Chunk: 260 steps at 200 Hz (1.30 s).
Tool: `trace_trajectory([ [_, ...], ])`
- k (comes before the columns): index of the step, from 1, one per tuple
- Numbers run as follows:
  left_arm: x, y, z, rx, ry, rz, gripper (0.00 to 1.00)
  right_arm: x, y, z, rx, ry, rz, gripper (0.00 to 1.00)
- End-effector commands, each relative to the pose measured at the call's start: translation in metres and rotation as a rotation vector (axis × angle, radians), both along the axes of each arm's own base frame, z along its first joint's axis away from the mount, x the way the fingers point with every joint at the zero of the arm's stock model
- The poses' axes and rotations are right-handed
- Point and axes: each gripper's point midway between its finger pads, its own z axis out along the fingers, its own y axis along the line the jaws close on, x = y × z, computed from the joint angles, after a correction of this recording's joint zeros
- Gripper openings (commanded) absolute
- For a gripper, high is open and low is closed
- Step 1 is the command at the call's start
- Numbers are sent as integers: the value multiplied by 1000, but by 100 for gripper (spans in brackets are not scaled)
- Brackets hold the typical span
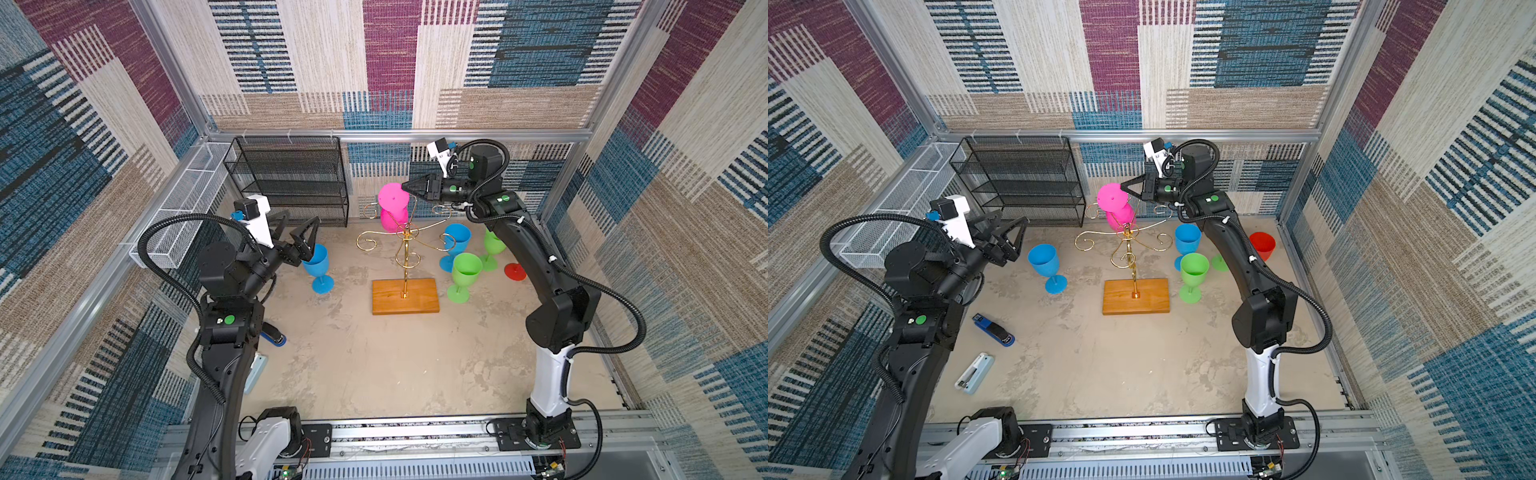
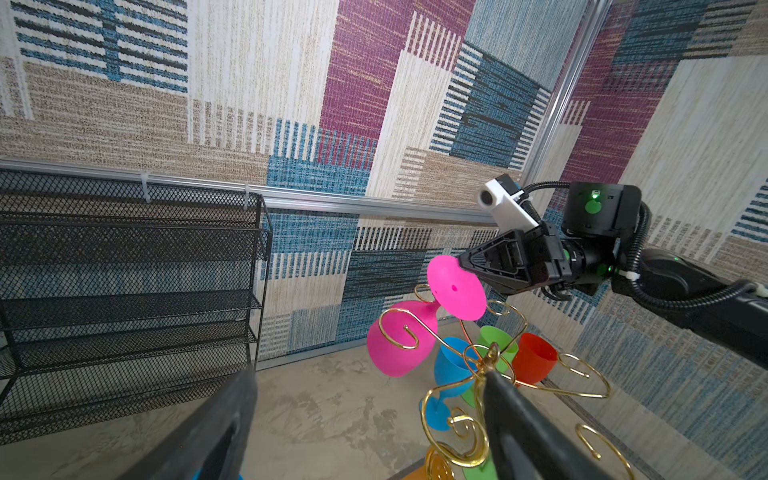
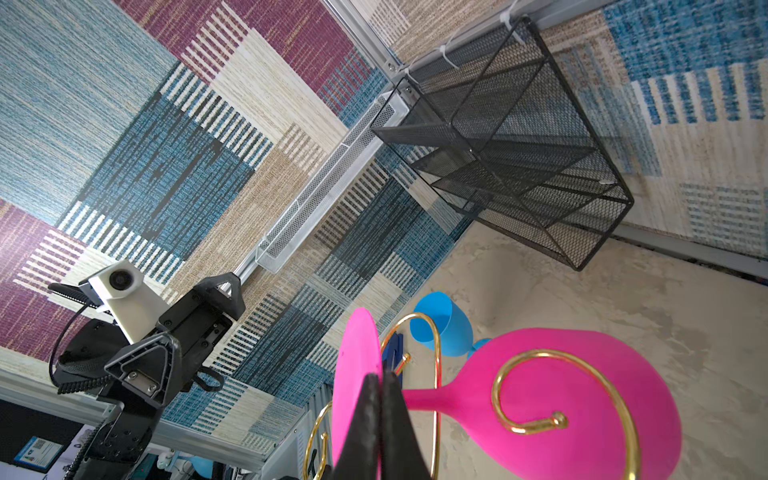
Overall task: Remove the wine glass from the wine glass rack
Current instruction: 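Lift the pink glass up off the rack hook with the right gripper, then raise the pink glass while the left gripper reaches up to its foot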
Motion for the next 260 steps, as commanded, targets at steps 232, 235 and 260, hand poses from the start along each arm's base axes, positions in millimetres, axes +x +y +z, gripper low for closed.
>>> trace_trajectory([
  [232,25,-73,50,-330,79,-604,69,-15,-1,90,81,-256,-17,0],
  [235,26,-76,50,-330,81,-612,69,-15,-2,90,81,-258,-18,0],
  [260,30,-96,52,-331,88,-669,68,-22,-3,95,75,-278,-18,0],
])
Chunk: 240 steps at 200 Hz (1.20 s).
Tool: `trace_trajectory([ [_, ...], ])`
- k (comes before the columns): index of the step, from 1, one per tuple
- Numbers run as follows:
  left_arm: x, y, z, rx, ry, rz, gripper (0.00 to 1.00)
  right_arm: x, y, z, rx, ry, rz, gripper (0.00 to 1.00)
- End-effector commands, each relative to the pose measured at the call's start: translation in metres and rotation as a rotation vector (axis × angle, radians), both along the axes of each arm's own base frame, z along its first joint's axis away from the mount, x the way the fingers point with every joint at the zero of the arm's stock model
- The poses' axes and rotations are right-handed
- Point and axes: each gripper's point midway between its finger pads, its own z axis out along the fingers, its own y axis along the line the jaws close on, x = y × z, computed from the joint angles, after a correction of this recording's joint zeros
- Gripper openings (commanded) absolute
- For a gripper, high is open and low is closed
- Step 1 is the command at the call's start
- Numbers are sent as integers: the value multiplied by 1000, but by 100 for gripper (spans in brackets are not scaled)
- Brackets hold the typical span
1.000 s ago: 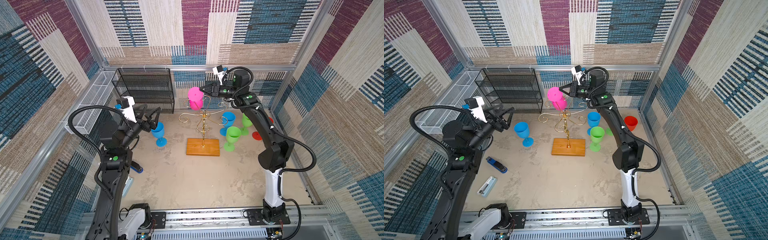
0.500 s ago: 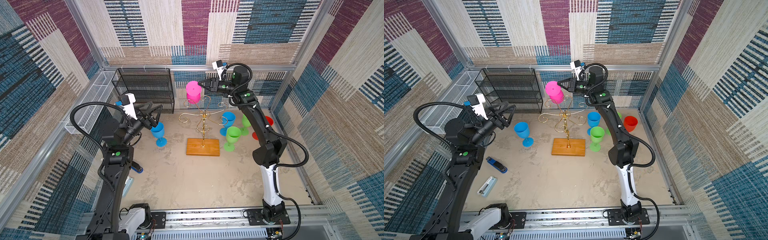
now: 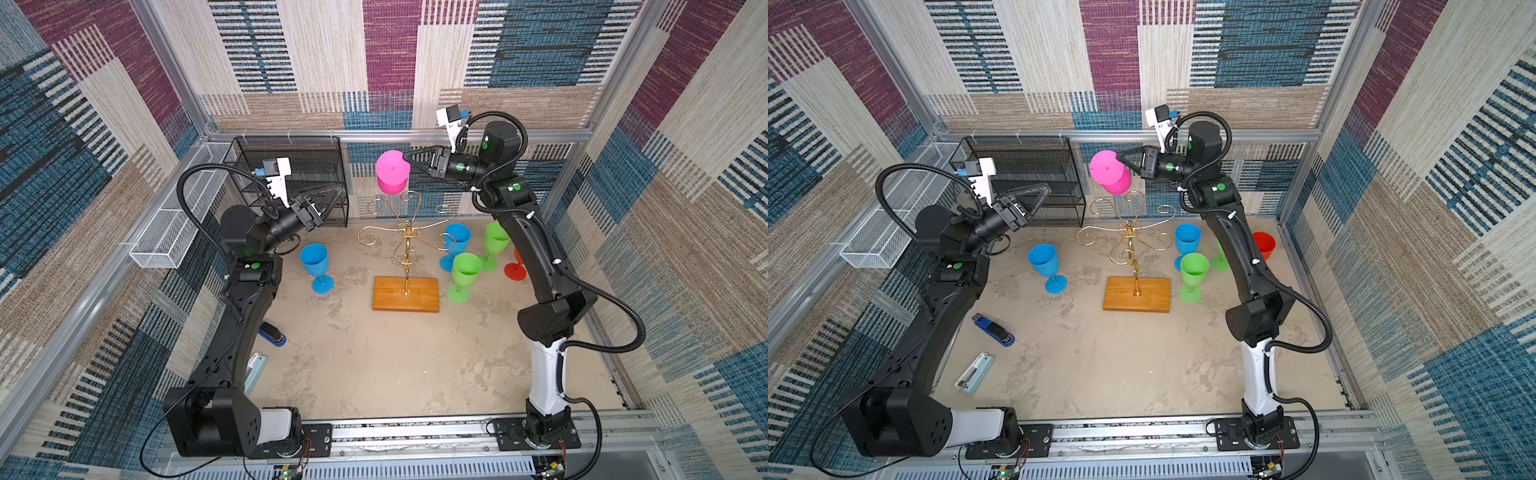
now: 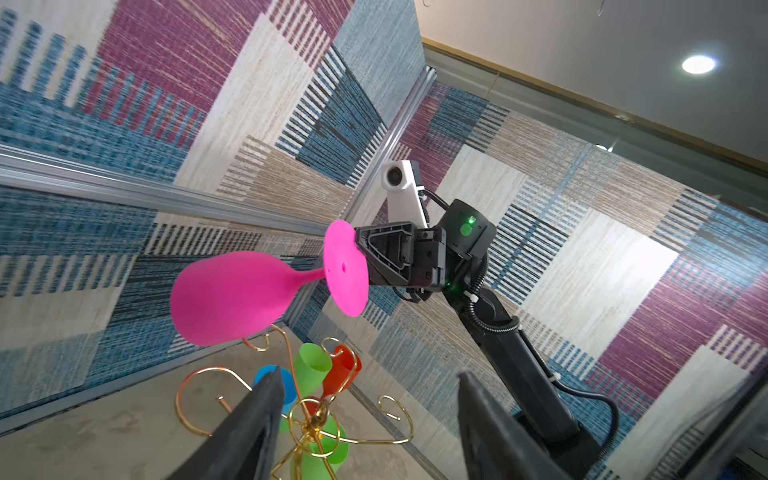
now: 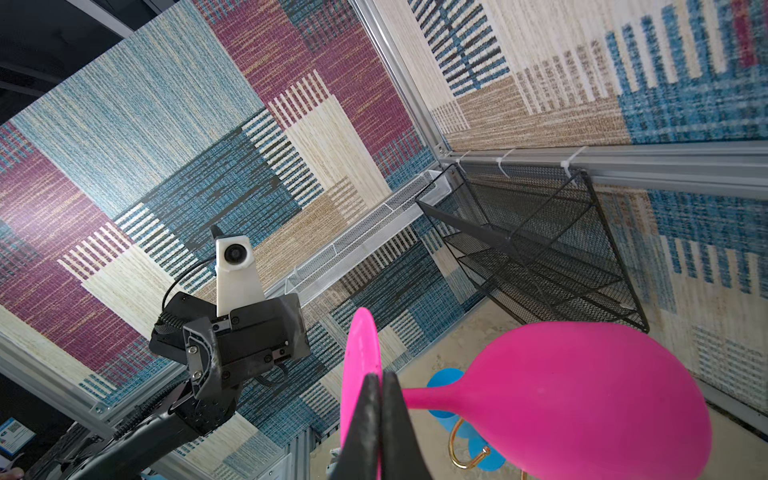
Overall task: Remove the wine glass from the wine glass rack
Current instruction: 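Raise the pink glass while the left gripper reaches up to its foot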
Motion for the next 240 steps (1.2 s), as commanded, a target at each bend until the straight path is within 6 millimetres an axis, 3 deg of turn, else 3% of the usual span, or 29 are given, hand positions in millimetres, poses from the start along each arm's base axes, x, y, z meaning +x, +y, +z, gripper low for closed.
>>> trace_trajectory([
  [1,-9,-16,13,-14,-37,-82,68,-6,-1,10,-1,-51,-15,0],
  [41,3,-38,12,-30,-21,-137,66,-18,3,15,-12,-78,-6,0],
  [98,20,-52,13,-49,-9,-146,62,-38,13,22,-22,-115,10,0],
  [155,18,-71,12,-41,-14,-183,58,-52,21,28,-23,-138,27,0],
  [193,15,-76,15,-48,-21,-202,35,-59,28,27,-31,-146,36,0],
  [240,1,-74,34,-77,-69,-229,4,-65,32,27,-38,-153,44,0],
])
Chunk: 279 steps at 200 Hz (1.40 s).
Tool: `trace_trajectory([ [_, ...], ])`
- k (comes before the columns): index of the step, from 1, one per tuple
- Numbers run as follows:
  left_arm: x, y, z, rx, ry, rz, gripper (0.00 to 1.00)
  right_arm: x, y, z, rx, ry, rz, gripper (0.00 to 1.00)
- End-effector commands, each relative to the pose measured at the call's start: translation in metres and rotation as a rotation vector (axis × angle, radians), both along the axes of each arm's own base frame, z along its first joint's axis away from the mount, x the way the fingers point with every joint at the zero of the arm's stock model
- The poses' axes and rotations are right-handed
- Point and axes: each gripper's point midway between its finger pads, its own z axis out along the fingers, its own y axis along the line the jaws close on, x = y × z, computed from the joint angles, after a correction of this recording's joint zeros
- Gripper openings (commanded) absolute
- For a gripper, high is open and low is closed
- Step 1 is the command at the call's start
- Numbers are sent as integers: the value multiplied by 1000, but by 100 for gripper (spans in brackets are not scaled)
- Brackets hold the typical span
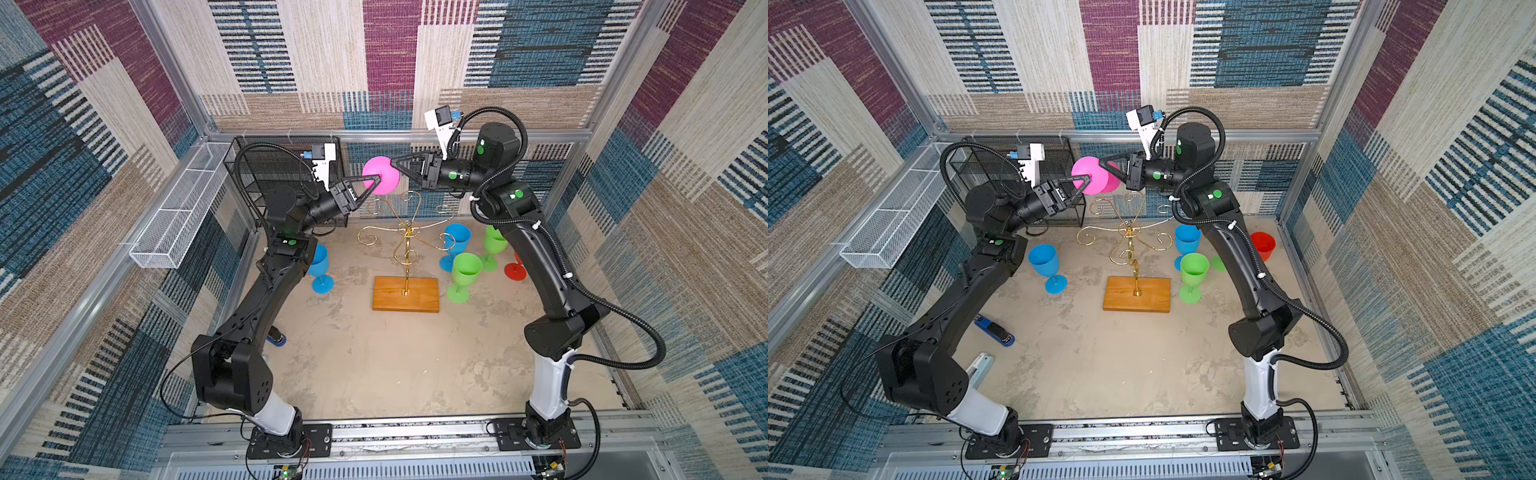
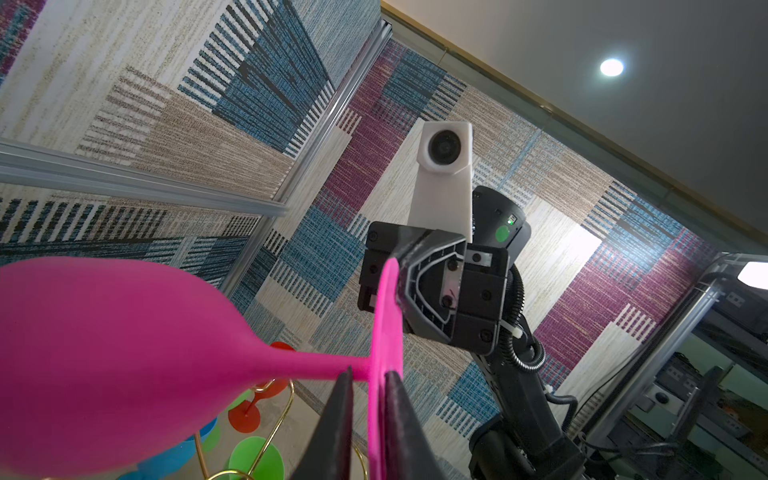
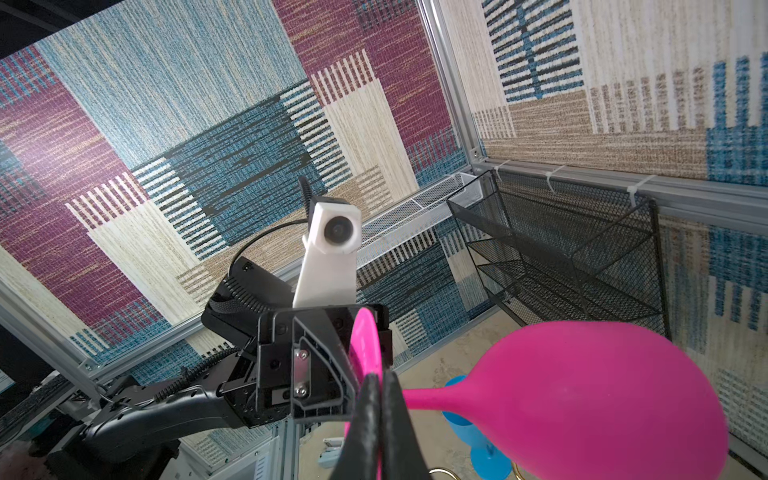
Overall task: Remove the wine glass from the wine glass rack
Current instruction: 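Raise the pink glass while the left gripper reaches up to its foot, then close the left gripper on the pink glass foot held by the right gripper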
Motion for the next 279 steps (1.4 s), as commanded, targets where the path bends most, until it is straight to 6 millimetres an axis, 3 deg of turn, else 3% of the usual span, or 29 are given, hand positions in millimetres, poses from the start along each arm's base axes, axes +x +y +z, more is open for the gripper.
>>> trace_trajectory([
  [1,-18,2,26,-38,-93,-18,4,-7,2,3,-1,-21,11,0],
  [6,-19,3,28,-42,-97,-19,0,-8,2,3,-1,-22,12,0],
  [39,-31,10,47,-92,-120,-14,0,-12,-2,6,-10,-39,-7,1],
  [46,-32,12,51,-111,-110,-5,0,-13,-5,9,-14,-54,-24,10],
  [57,-32,18,57,-143,-88,15,0,-15,-12,13,-23,-80,-67,32],
  [82,-38,31,72,-209,-53,43,0,-30,-39,25,-36,-190,-203,72],
  [117,-45,39,81,-276,67,36,0,-67,-89,19,-18,-461,-421,100],
  [145,-55,41,91,-315,131,-9,0,-95,-103,13,-12,-657,-456,99],
  [180,-72,43,97,-319,168,-33,0,-97,-81,7,-40,-799,-427,99],
  [218,-83,44,97,-308,201,-45,0,-86,-43,6,-53,-868,-389,99],
  [247,-86,42,96,-305,232,-66,0,-75,-25,10,-42,-877,-368,99],
  [268,-87,42,95,-307,245,-70,0,-62,-9,1,-66,-869,-354,99],
  [279,-87,42,94,-308,247,-71,0,-59,-3,8,-57,-877,-350,99],
])
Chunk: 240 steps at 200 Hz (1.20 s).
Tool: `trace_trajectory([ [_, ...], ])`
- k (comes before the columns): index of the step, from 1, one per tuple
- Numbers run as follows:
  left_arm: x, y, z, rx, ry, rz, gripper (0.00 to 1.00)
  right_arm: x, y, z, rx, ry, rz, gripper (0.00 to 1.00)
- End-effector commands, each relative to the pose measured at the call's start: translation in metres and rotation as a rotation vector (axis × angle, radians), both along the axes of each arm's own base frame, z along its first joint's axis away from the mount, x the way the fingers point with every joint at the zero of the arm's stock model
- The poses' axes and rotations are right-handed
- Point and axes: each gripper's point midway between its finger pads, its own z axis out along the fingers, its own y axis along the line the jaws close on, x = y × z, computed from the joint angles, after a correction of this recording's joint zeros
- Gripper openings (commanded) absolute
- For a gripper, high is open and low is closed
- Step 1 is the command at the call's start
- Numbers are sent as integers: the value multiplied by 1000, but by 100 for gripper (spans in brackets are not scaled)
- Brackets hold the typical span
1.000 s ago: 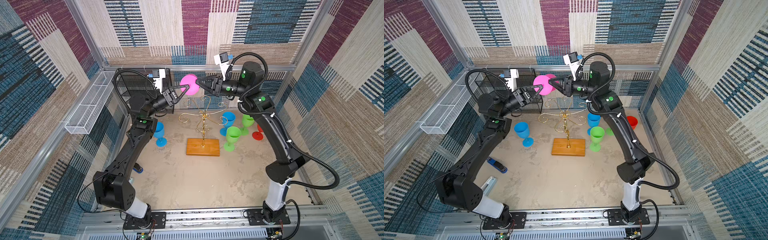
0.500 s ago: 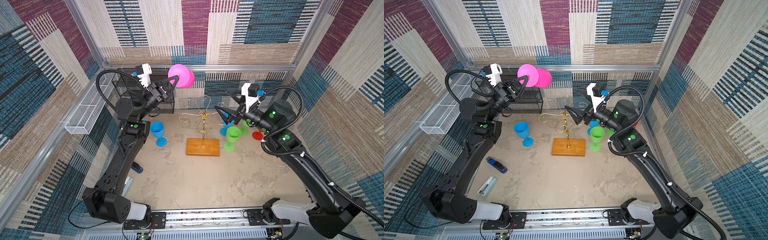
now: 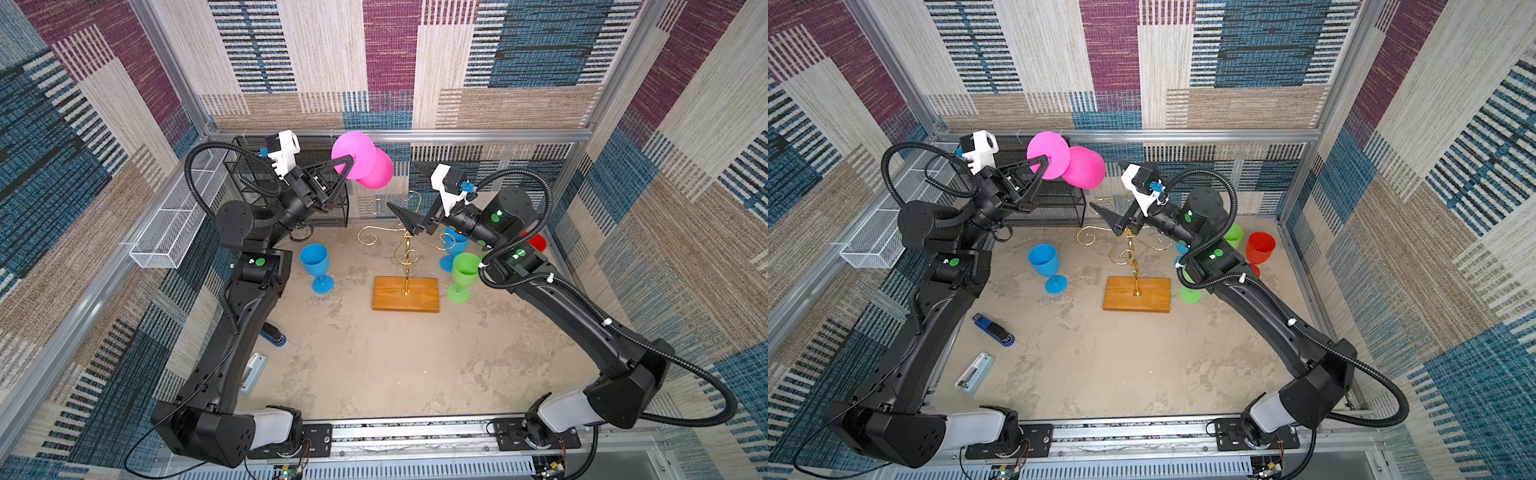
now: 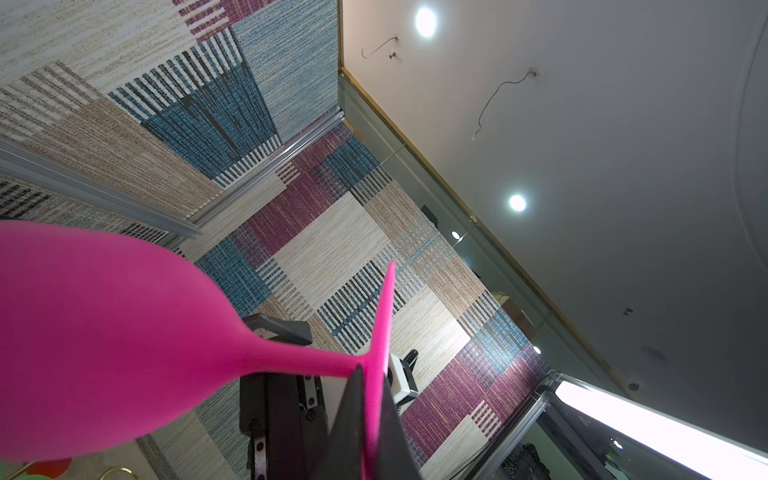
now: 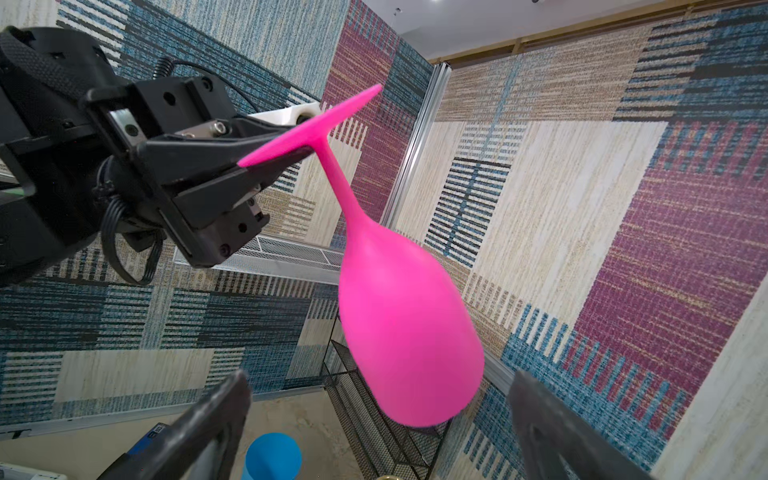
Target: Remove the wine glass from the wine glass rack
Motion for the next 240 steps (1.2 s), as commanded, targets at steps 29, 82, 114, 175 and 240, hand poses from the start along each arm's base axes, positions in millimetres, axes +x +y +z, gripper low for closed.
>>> trace_trajectory([
  [29,-11,0,5,-8,-3,-29,0,21,29,6,-1,-15,-6,99],
  [82,-13,-2,6,-11,10,-66,0,55,56,3,-17,30,-68,99],
  [114,-13,-2,6,-22,14,-87,0,65,68,-2,-37,58,-87,96],
  [175,-11,4,8,-22,4,-65,0,60,63,-4,-44,89,-95,75],
  [240,-19,10,21,-16,-136,9,41,51,58,1,-44,165,-72,64],
])
